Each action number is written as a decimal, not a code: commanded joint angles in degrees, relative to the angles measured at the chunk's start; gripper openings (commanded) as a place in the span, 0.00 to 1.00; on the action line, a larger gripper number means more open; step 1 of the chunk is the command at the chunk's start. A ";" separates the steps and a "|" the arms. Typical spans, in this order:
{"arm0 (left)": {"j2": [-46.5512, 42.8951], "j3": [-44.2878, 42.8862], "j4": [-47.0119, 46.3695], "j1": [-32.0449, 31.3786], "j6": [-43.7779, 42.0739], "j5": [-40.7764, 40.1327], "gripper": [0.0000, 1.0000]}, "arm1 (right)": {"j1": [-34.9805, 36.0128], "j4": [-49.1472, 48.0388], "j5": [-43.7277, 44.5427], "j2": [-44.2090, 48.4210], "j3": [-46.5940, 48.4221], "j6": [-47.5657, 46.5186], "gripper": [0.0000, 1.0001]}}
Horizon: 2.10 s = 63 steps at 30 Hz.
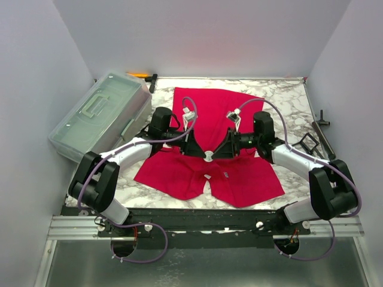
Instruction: Remove the brooch from the garment
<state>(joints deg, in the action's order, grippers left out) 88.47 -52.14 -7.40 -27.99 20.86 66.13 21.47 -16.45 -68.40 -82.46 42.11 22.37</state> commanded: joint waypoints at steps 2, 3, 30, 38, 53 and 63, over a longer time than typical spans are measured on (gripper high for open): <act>1.07 2.93 -9.02 2.45 8.92 -2.92 0.00 | -0.10 0.69 4.66 3.07 -0.59 -2.48 0.54; 1.20 3.36 -10.05 2.73 10.21 -3.22 0.00 | -0.25 0.34 5.88 3.71 -0.88 -2.66 0.55; 2.32 7.16 -25.38 2.33 20.72 -5.41 0.00 | 2.59 -7.71 15.08 1.38 -1.83 -0.42 0.59; 2.31 7.58 -25.47 1.71 20.03 -5.13 0.00 | 2.52 -6.93 16.30 0.89 -0.96 -0.56 0.46; 1.32 8.24 -25.56 1.62 18.96 -4.83 0.00 | 2.61 -6.01 18.57 0.54 -0.40 0.40 0.24; 1.12 8.11 -25.56 1.18 18.78 -4.63 0.00 | 2.57 -2.90 20.61 -0.33 0.78 -1.47 0.14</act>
<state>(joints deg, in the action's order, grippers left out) 90.35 -44.53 -31.64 -25.98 40.16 60.29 24.05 -20.82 -51.55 -81.43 41.19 22.61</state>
